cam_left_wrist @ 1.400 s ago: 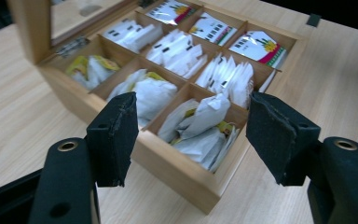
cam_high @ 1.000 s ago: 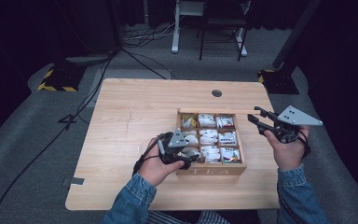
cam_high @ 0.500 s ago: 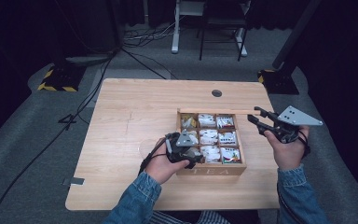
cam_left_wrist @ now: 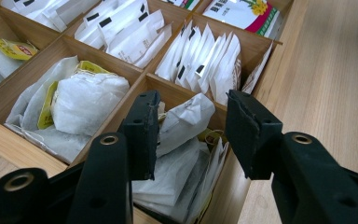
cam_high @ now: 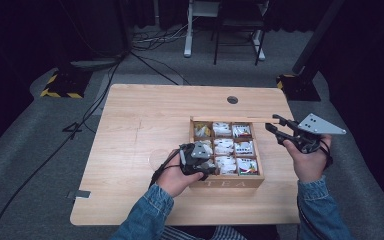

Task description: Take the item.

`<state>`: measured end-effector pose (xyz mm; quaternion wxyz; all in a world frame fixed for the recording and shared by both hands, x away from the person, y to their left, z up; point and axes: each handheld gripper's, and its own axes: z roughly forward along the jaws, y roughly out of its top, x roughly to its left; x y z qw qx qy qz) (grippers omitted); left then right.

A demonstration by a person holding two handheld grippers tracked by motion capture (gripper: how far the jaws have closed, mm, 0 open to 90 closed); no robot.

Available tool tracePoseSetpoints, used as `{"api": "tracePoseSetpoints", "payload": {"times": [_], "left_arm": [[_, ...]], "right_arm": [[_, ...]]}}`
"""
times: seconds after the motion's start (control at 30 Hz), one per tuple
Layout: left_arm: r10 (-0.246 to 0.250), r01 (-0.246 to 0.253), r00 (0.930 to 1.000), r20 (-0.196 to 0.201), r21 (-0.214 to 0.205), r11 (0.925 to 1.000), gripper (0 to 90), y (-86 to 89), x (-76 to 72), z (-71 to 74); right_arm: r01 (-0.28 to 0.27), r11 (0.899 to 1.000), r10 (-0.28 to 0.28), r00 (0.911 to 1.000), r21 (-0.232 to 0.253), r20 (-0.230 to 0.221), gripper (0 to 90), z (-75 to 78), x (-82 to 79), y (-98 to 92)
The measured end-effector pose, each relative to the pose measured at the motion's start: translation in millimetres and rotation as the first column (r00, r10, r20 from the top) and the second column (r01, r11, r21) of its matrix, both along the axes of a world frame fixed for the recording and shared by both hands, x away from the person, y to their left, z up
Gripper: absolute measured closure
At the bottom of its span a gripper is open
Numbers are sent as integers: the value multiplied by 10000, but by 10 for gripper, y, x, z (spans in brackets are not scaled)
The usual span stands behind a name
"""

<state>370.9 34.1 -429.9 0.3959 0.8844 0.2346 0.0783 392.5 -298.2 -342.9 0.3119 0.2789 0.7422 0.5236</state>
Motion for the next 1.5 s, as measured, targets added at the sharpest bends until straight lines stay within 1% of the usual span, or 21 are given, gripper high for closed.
{"api": "tracePoseSetpoints", "payload": {"times": [0.07, 0.1, 0.17, 0.33, 0.37, 0.47, 0.57, 0.73, 0.8, 0.83, 0.9, 0.93, 1.03, 1.07, 1.13, 1.23, 1.27, 1.3, 1.43, 1.47, 1.5], "left_arm": [[9, -10, 10000, 95, 90, 10000, 549, -7, -3, -7], [-21, 19, 10000, 67, 279, 9996, 552, -6, 3, -14], [-13, 11, 10000, 67, 343, 9994, 573, -5, 7, -19], [-187, 193, 9998, -109, 584, 9981, 733, 7, 9, -21], [-187, 193, 9998, -109, 584, 9981, 750, 7, 9, -21], [-278, 283, 9996, -70, 825, 9962, 797, 2, 2, -23], [-299, 299, 9996, -18, 867, 9958, 863, 4, 0, -19], [-235, 239, 9997, -54, 898, 9957, 890, 22, -14, 15], [-237, 235, 9997, 16, 792, 9966, 893, 25, -19, 31], [-242, 241, 9997, 16, 663, 9975, 894, 33, -27, 51], [-255, 252, 9997, 43, 643, 9976, 895, 41, -30, 64], [-204, 200, 9998, 81, 446, 9988, 895, 53, -37, 85], [-179, 175, 9998, 112, 310, 9994, 894, 76, -42, 121], [-136, 134, 9998, 132, 172, 9998, 895, 100, -51, 162], [-155, 154, 9998, 94, 124, 9998, 895, 116, -54, 185], [-121, 122, 9999, 73, -140, 9998, 896, 194, -61, 277], [-121, 122, 9999, 73, -140, 9998, 896, 194, -61, 277], [-97, 100, 9999, 90, -356, 9993, 896, 233, -69, 320], [-32, 43, 9998, 213, -541, 9985, 896, 275, -86, 382], [6, 14, 9996, 282, -696, 9976, 896, 298, -99, 419], [6, 14, 9996, 282, -696, 9976, 896, 298, -99, 419]], "right_arm": [[3, 10000, -3, 10000, 1, 2, 609, 0, 0, 1], [5, 10000, -5, 10000, 3, -1, 609, 0, 0, 1], [8, 10000, -8, 10000, 3, 1, 609, 0, 0, 1], [13, 10000, -13, 10000, 10, 1, 609, -1, 0, 1], [13, 10000, -13, 10000, 11, 2, 609, -1, 1, 1], [15, 10000, -15, 10000, 4, 2, 609, -1, 0, 2], [9, 10000, -9, 10000, 8, 2, 609, -1, 0, 1], [11, 10000, -11, 10000, 19, -12, 608, -2, 0, 1], [8, 10000, -8, 10000, 21, -14, 608, -3, 0, 1], [8, 10000, -8, 10000, 20, -14, 608, -3, 0, 1], [7, 10000, -7, 10000, 21, -12, 608, -3, 0, 0], [8, 10000, -8, 10000, 24, -11, 608, -3, 1, 0], [10, 10000, -10, 10000, 20, -8, 608, -3, 0, 0], [10, 10000, -10, 10000, 20, -7, 608, -4, 0, 0], [12, 10000, -12, 10000, 24, -4, 608, -4, 0, 0], [15, 10000, -15, 10000, 25, -2, 608, -4, 0, 1], [17, 10000, -17, 10000, 25, -1, 608, -5, -1, 1], [17, 10000, -17, 10000, 26, -1, 608, -5, 0, 1], [25, 10000, -25, 10000, 26, -1, 608, -4, -1, 2], [22, 10000, -22, 10000, 25, -1, 608, -4, -1, 2], [20, 10000, -20, 10000, 25, 1, 609, -5, -1, 1]]}}
